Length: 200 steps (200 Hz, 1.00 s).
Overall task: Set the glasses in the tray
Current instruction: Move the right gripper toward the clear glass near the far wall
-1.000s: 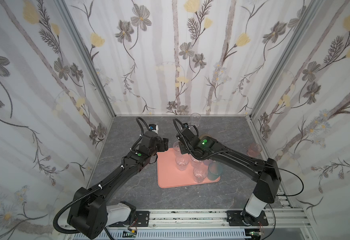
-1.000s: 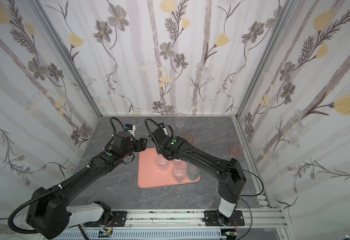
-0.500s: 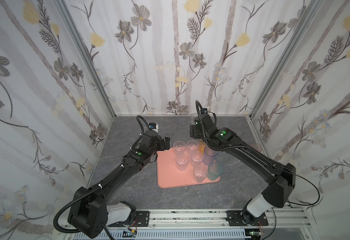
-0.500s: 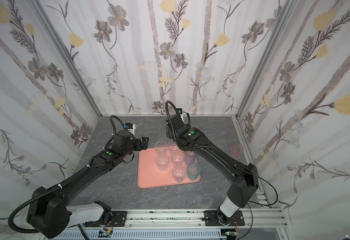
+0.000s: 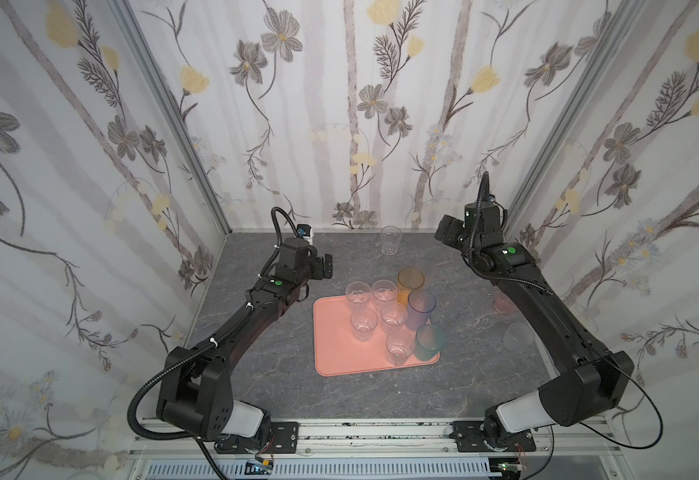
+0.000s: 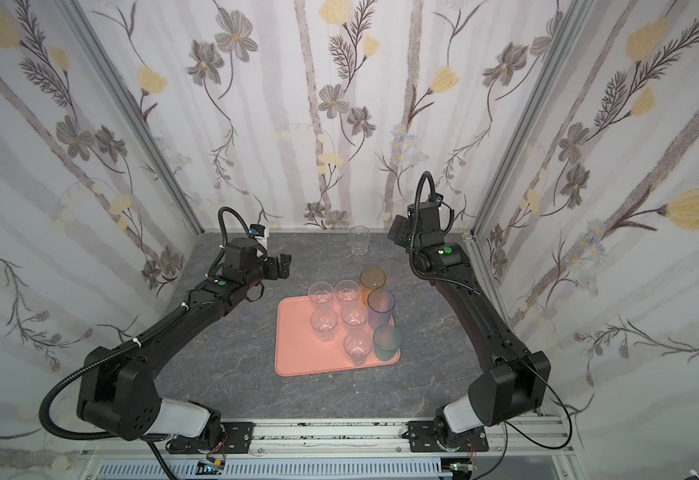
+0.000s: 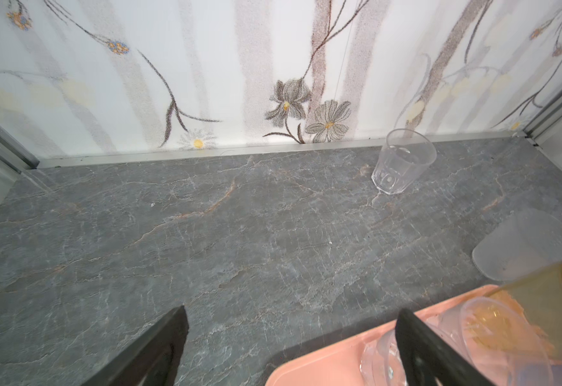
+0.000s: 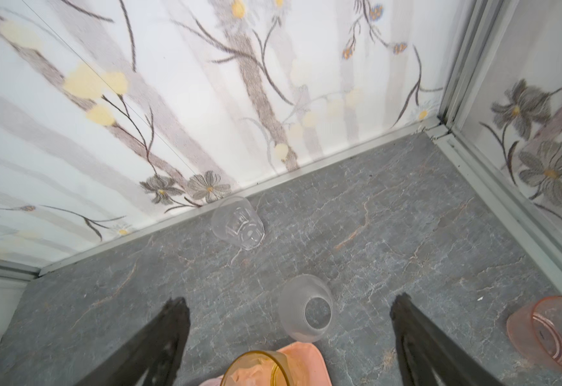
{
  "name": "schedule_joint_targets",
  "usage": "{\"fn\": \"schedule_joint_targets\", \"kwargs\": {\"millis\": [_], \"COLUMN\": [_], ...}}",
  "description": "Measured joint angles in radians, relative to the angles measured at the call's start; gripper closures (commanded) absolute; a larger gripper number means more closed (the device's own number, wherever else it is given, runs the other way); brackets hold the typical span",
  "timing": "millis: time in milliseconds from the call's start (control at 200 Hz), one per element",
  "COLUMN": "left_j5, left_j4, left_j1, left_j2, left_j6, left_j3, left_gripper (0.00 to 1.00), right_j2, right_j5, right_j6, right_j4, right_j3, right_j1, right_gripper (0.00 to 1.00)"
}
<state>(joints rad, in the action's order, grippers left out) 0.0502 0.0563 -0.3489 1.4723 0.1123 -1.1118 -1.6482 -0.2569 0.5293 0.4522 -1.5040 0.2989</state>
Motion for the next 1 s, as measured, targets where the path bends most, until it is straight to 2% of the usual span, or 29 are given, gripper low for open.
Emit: {"fn": "schedule_joint_targets", "kwargs": {"millis": [120, 255, 520, 640, 884, 999], "left_j5": [-0.042, -0.085, -0.128, -0.142, -0.180, -0.185], "left_j4": [0.000, 0.000, 0.002, 0.002, 0.010, 0.009], "left_j1": [0.008, 0.002, -0.031, -0.030, -0.073, -0.099], "left_j2": [0.109, 0.195, 0.359, 0.499, 0.806, 0.880], "left_j6": [0.055, 0.113, 0.150, 0.163, 0.236, 0.265], "left_j3": [-0.084, -0.146, -0.292, -0.437, -0.801, -0.887], "left_gripper": [0.10, 0.11, 0.11, 0.14, 0.17, 0.17], "right_j2": [-0.035, -0.123, -0.372, -0.424, -0.444, -0.524], "right_j5": [0.086, 0.170, 0.285, 0.333, 0.341, 0.352], "right_j6": [0.023, 0.031, 0.047, 0.069, 0.080, 0.071], "right_j4": [-0.024, -0.045, -0.068, -0.074, -0.098, -0.095], "right_j3": [0.042, 0.028, -0.150, -0.181, -0.187, -0.274], "right_j1": [-0.047, -0.085, -0.124, -0.121, -0.121, -0.121], "right_gripper": [0.13, 0.17, 0.28, 0.28, 0.29, 0.29]}}
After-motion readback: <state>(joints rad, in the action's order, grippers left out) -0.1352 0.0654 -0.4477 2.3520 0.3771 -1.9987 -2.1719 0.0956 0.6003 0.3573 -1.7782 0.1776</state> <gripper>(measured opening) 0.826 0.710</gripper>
